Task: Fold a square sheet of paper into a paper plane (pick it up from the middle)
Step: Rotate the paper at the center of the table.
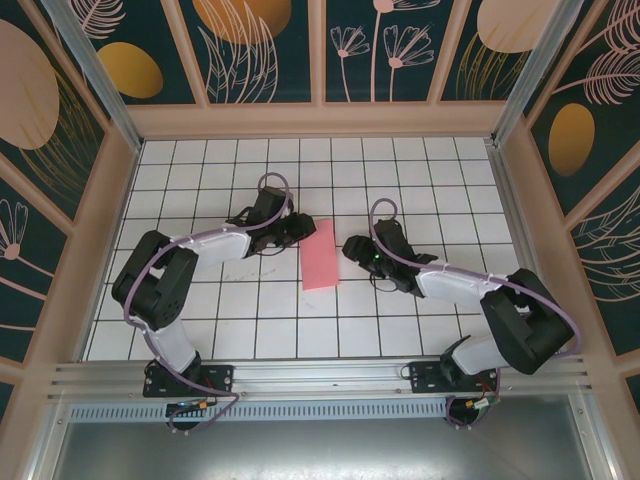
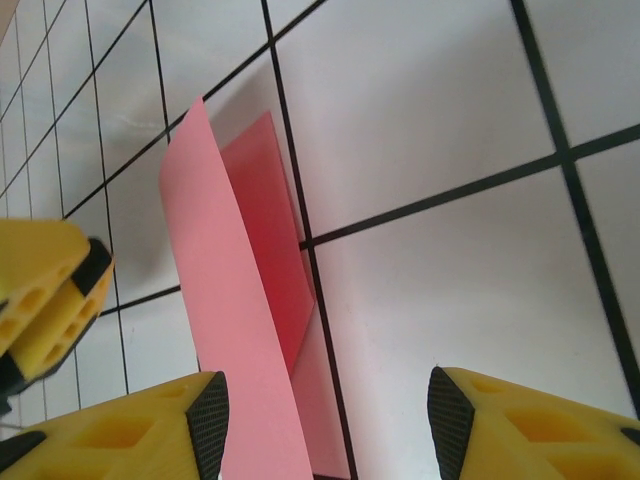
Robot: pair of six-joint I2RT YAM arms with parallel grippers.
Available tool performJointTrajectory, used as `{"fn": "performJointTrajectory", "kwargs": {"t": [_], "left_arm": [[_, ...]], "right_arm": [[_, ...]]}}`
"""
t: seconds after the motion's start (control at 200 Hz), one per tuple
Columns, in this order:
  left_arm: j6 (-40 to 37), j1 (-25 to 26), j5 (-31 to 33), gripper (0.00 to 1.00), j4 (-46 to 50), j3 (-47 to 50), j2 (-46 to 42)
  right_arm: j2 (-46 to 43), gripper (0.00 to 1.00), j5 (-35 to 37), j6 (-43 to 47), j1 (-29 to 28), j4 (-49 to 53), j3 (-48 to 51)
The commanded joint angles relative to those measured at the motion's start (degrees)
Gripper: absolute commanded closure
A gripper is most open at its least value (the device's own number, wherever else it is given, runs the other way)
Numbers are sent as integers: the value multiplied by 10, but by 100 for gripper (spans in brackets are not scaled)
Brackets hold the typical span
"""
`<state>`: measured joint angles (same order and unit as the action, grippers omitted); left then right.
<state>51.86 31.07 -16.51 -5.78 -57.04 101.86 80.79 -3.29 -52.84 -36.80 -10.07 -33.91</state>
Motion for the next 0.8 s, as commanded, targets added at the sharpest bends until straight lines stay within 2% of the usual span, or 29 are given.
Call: {"fn": "performJointTrajectory", "kwargs": {"t": [0.0, 0.135, 0.34, 0.55, 0.796], "left_arm": [[-9, -4, -18, 66, 5, -27, 16], [-4, -5, -22, 66, 0, -30, 21], [-12, -11, -41, 65, 7, -39, 34], [5, -12, -39, 66, -14, -32, 42], [14, -12, -38, 67, -28, -19, 48]], "right_arm": [[7, 42, -27, -1, 1, -26, 9], [31, 41, -38, 2, 3, -5, -14], [55, 41, -61, -20, -3, -39, -10], [54, 42, -81, 5, -2, -15, -12], [88, 42, -135, 17, 3, -46, -27]]}}
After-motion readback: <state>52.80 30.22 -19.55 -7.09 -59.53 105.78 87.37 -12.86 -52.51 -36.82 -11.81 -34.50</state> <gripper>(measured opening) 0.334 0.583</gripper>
